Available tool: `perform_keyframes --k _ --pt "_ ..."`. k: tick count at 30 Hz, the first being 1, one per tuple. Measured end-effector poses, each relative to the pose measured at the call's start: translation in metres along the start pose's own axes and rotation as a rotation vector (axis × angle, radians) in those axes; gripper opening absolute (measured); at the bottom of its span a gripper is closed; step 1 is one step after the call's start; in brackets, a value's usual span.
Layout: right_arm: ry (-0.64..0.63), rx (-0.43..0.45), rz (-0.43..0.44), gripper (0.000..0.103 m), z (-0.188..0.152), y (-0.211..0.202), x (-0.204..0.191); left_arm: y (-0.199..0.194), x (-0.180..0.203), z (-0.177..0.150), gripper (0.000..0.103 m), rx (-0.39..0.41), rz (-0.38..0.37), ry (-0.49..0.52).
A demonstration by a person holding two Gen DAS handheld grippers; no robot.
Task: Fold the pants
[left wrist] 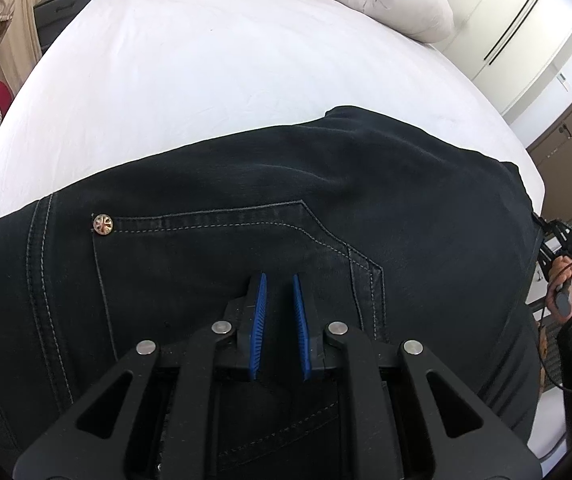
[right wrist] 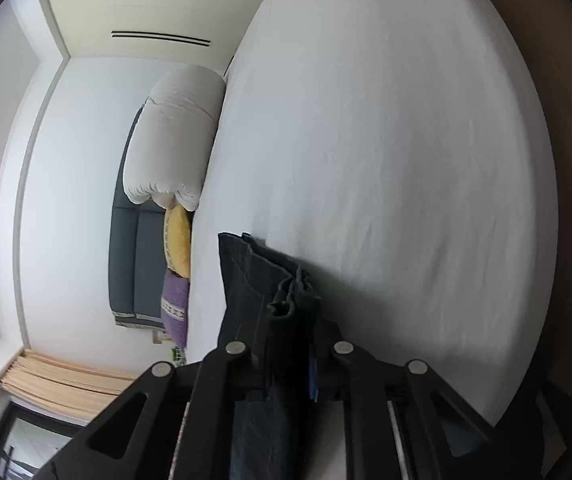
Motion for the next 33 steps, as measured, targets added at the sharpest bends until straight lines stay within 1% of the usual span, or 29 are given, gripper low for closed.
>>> perform_keyframes --k 2,4,6,10,13,15,17,20,23,27,29,30,32,33 --pt "-0.018 0.005 -0.012 0.013 -0.001 0.001 -0.002 -0.004 0.001 0.003 0.014 -0.001 -0.005 -0.025" --pt "-0.033 0.01 -0.03 0.013 -0.001 0.002 -0.005 -0.008 0.004 0.005 0.014 0.006 -0.025 -0.03" --pt "-0.06 0.017 -0.061 0.013 -0.001 0.004 -0.009 -0.009 0.012 0.008 0.014 0.01 -0.054 -0.029" --pt "-0.08 0.028 -0.093 0.012 -0.003 0.007 -0.012 -0.001 0.032 0.011 0.014 -0.013 -0.12 -0.009" --pt "-0.099 0.029 -0.101 0.012 -0.003 0.01 -0.012 0.012 0.049 0.011 0.014 -0.043 -0.124 0.028" --pt "-0.102 0.029 -0.103 0.012 -0.003 0.012 -0.012 0.019 0.057 0.012 0.014 -0.052 -0.1 0.051" --pt "-0.112 0.03 -0.109 0.012 -0.004 0.013 -0.012 0.024 0.057 0.013 0.014 -0.058 -0.098 0.047" --pt "-0.143 0.032 -0.134 0.012 -0.004 0.014 -0.013 0.028 0.052 0.014 0.014 -0.064 -0.126 0.024" --pt "-0.205 0.048 -0.197 0.012 -0.007 0.014 -0.024 0.031 0.05 0.013 0.014 -0.066 -0.135 0.013" --pt "-0.355 0.06 -0.276 0.012 -0.02 0.012 -0.056 0.035 0.047 0.013 0.014 -0.067 -0.151 -0.004" --pt "-0.473 0.055 -0.31 0.012 -0.036 0.013 -0.081 0.033 0.038 0.013 0.014 -0.066 -0.166 -0.02" --pt "-0.559 0.049 -0.34 0.012 -0.049 0.017 -0.096 0.035 0.041 0.014 0.014 -0.066 -0.17 -0.026" --pt "-0.678 0.033 -0.38 0.012 -0.071 0.025 -0.114 0.036 0.04 0.014 0.014 -0.064 -0.174 -0.03" --pt "-0.77 0.017 -0.406 0.012 -0.089 0.032 -0.125 0.036 0.04 0.014 0.014 -0.064 -0.176 -0.031"
Point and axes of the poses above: each gripper's, at about its wrist camera, not at the fingertips, and y roughly the way its jaws point, x to its right, z to its top, the point moved 4 cm from there along y, roughly the way its jaws point, and after that the axes turned 6 degrees about -x, right-handed, at the moved point
